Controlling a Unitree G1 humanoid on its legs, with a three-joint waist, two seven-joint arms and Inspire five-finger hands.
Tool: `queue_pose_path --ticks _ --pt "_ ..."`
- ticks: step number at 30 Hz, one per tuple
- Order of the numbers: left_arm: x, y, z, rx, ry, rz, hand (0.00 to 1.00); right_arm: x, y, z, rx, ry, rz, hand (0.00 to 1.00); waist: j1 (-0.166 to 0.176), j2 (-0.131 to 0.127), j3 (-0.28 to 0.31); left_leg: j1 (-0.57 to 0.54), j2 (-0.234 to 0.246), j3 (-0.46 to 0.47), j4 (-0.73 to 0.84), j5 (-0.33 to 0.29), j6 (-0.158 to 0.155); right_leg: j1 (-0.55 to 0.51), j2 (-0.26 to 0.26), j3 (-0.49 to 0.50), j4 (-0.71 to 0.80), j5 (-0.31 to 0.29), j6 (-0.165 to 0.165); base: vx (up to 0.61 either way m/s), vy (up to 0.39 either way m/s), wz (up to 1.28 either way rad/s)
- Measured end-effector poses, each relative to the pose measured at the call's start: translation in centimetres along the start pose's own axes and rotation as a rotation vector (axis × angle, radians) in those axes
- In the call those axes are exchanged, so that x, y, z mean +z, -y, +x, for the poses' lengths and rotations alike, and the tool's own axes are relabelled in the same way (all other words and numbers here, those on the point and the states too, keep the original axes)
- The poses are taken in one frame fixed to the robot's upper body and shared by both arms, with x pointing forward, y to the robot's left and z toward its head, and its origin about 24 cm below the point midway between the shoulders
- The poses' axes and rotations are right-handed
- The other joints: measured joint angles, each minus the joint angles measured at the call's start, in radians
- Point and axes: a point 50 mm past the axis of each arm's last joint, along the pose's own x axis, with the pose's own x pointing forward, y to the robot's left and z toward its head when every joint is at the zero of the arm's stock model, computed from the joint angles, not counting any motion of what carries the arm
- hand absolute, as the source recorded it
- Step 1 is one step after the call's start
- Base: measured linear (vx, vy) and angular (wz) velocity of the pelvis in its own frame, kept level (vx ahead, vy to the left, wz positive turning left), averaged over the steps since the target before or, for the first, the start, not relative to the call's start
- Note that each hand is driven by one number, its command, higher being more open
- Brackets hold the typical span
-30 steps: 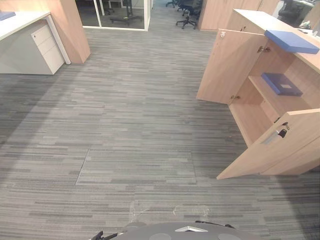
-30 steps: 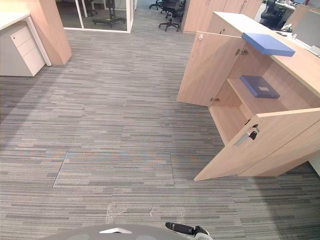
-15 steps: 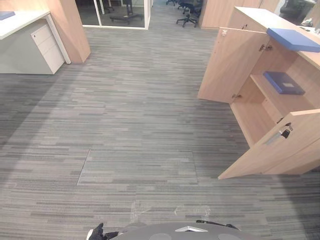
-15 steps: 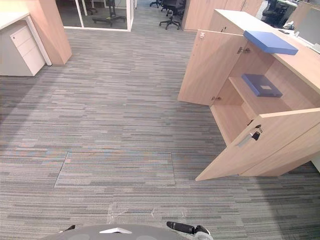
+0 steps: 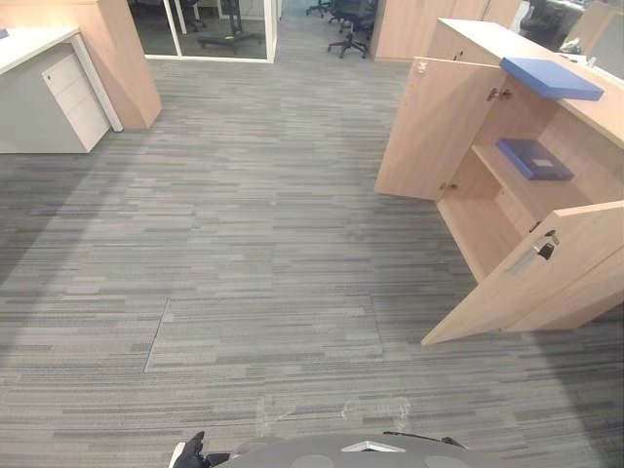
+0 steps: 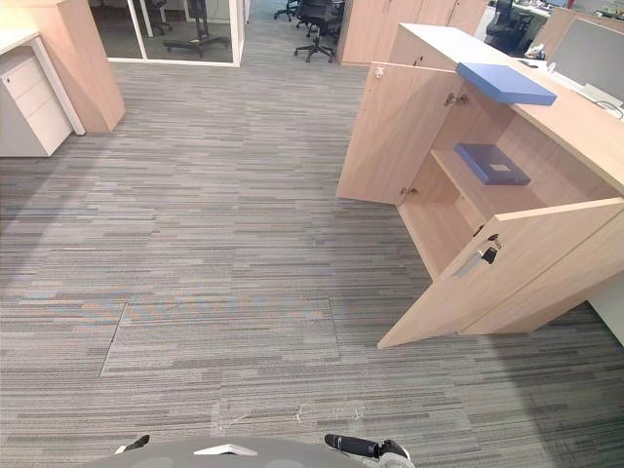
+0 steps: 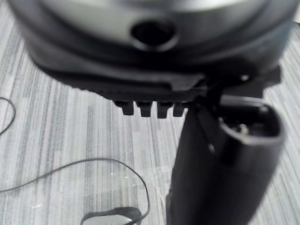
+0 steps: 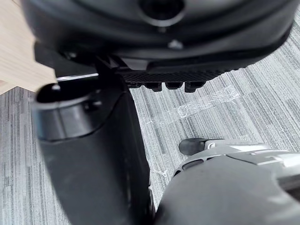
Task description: Walk over to the cabinet, pick up the folder, carry it to the office cabinet, place the folder inside the office cabinet, then close the office cabinet door
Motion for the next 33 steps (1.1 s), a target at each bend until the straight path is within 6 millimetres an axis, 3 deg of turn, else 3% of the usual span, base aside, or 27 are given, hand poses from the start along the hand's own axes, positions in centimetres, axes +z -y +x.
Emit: queue_pose_path --ticks 3,6,7,8,9,10,12,15,16,17,18,19,22,23,25,26,28,30,31,32,33 --pt "0.2 0.2 0.0 -0.001 0.003 -0.027 1.00 0.7 -0.3 0.0 0.007 0.035 -0.040 1.00 0.001 0.009 0.003 -0.050 0.009 0.000 0.060 -0.042 -0.005 -0.039 0.002 -0.008 0.042 -0.024 -0.009 0.09 -0.017 0.02" --pt "0.8 1.0 -0.1 0.003 0.012 -0.137 1.00 2.2 0.3 0.0 -0.009 0.102 -0.086 1.00 0.009 0.052 0.032 -0.152 0.068 0.026 0.328 -0.179 -0.025 -0.080 0.032 -0.027 0.169 -0.103 -0.009 0.10 -0.005 -0.08" --pt "0.7 1.1 -0.1 0.017 0.007 -0.203 1.00 2.6 0.4 -0.1 -0.013 0.120 -0.110 1.00 0.027 0.061 0.044 -0.231 0.093 0.043 0.548 -0.195 -0.061 -0.082 0.036 -0.022 0.220 -0.155 -0.005 0.06 0.012 -0.22" --pt "1.0 1.1 -0.1 0.021 0.015 -0.220 1.00 2.6 0.6 -0.1 -0.016 0.120 -0.113 1.00 0.028 0.070 0.050 -0.284 0.097 0.036 0.660 -0.170 -0.060 -0.080 0.039 -0.017 0.238 -0.167 -0.008 0.13 0.048 -0.26" --pt "1.3 1.2 -0.2 0.026 0.028 -0.269 1.00 2.5 0.7 -0.1 -0.020 0.119 -0.123 1.00 0.044 0.057 0.060 -0.375 0.096 0.031 0.851 -0.102 -0.071 -0.061 0.033 0.005 0.253 -0.187 -0.010 0.17 0.077 -0.44" --pt "1.4 1.5 -0.3 0.027 0.029 -0.300 1.00 2.3 1.0 -0.1 -0.024 0.116 -0.143 1.00 0.064 0.067 0.062 -0.429 0.114 0.029 0.960 -0.130 -0.070 -0.044 0.028 0.034 0.254 -0.196 -0.005 0.20 0.100 -0.55" --pt "1.3 1.6 -0.4 0.032 0.024 -0.347 1.00 2.3 1.0 -0.1 -0.028 0.108 -0.146 1.00 0.073 0.060 0.061 -0.458 0.147 0.016 0.910 -0.186 -0.079 -0.024 0.006 0.065 0.248 -0.206 0.009 0.17 0.125 -0.55" --pt "1.3 1.8 -0.5 0.045 0.023 -0.385 1.00 2.0 1.1 -0.1 -0.032 0.099 -0.145 1.00 0.077 0.059 0.062 -0.481 0.185 -0.093 0.595 -0.183 -0.099 -0.004 -0.061 0.108 0.239 -0.244 0.070 0.30 0.340 -0.37" --pt "1.3 1.9 -0.5 0.047 0.019 -0.399 1.00 1.9 1.1 -0.1 -0.038 0.096 -0.144 1.00 0.077 0.058 0.061 -0.480 0.188 -0.141 0.501 -0.160 -0.106 0.003 -0.089 0.111 0.239 -0.261 0.097 0.30 0.396 -0.12" --pt "1.2 1.5 -0.4 0.057 0.013 -0.421 1.00 1.5 0.9 -0.1 -0.039 0.088 -0.134 1.00 0.078 0.043 0.055 -0.487 0.176 -0.084 0.510 -0.060 -0.119 0.018 -0.137 0.114 0.236 -0.280 0.121 0.47 0.571 -0.30" --pt "1.1 0.8 -0.3 0.079 0.017 -0.427 1.00 1.1 0.6 -0.2 -0.031 0.075 -0.110 1.00 0.086 0.023 0.048 -0.501 0.142 -0.030 0.550 -0.114 -0.091 0.022 -0.184 0.131 0.227 -0.278 0.103 0.43 0.470 -0.35" --pt "1.1 0.5 -0.3 0.091 0.014 -0.439 1.00 1.3 0.3 -0.2 -0.023 0.080 -0.089 1.00 0.085 0.003 0.035 -0.505 0.138 -0.003 0.563 -0.133 -0.072 0.017 -0.196 0.145 0.240 -0.265 0.102 0.43 0.394 -0.64" --pt "0.3 -0.4 -0.3 0.124 -0.011 -0.461 1.00 1.2 -2.0 -0.5 0.024 0.088 -0.005 1.00 0.091 -0.049 -0.001 -0.440 0.094 0.120 0.548 -0.186 -0.005 -0.014 -0.291 0.174 0.246 -0.159 0.099 0.39 0.341 -0.96" --pt "0.3 -0.5 -0.3 0.125 -0.008 -0.461 1.00 1.2 -2.8 -0.6 0.042 0.090 0.017 1.00 0.101 -0.055 -0.005 -0.376 0.075 0.173 0.506 -0.194 0.018 -0.035 -0.326 0.218 0.301 -0.124 0.069 0.38 0.366 -1.00" --pt "0.6 -0.6 -0.2 0.124 -0.001 -0.468 1.00 1.6 -2.1 -0.7 0.022 0.118 0.012 1.00 0.100 -0.045 -0.010 -0.263 0.031 0.212 0.420 -0.190 0.045 -0.117 -0.364 0.278 0.481 -0.059 -0.026 0.30 0.287 -0.65" --pt "1.0 -0.3 -0.1 0.114 0.006 -0.504 1.00 1.9 -1.8 -0.7 0.012 0.134 0.009 1.00 0.086 -0.025 -0.019 -0.209 0.021 0.219 0.374 -0.185 0.063 -0.191 -0.371 0.301 0.641 0.017 -0.124 0.16 0.142 -0.09" --pt "2.2 -0.1 0.0 0.102 0.045 -0.512 1.00 2.9 -1.8 -0.8 0.008 0.180 -0.018 1.00 0.068 -0.008 -0.015 -0.126 0.016 0.227 0.316 -0.181 0.071 -0.294 -0.366 0.285 0.870 0.080 -0.181 0.26 0.256 -0.06" --pt "2.5 -0.1 -0.1 0.101 0.069 -0.507 1.00 3.2 -2.2 -0.9 0.022 0.209 -0.043 1.00 0.053 -0.012 -0.015 -0.031 0.023 0.233 0.243 -0.178 0.076 -0.340 -0.357 0.185 0.981 0.063 -0.176 0.21 0.217 -0.28" --pt "2.8 -0.1 -0.3 0.094 0.092 -0.490 1.00 3.3 -2.4 -0.9 0.031 0.225 -0.064 1.00 0.054 -0.010 -0.015 0.015 0.040 0.255 0.208 -0.180 0.073 -0.374 -0.328 0.104 1.014 0.002 -0.140 0.20 0.167 -0.62" --pt "2.7 -0.1 -0.5 0.087 0.105 -0.468 1.00 4.4 -3.0 -1.1 0.046 0.265 -0.090 1.00 0.058 -0.006 -0.012 0.040 0.057 0.271 0.185 -0.184 0.066 -0.409 -0.288 0.009 1.018 -0.077 -0.077 0.16 0.104 -0.71" --pt "2.8 -0.1 -0.5 0.076 0.118 -0.457 1.00 4.8 -3.3 -1.1 0.054 0.275 -0.112 1.00 0.058 -0.003 -0.006 0.047 0.068 0.283 0.180 -0.188 0.060 -0.425 -0.265 -0.049 1.009 -0.108 -0.056 0.19 0.063 -0.81"
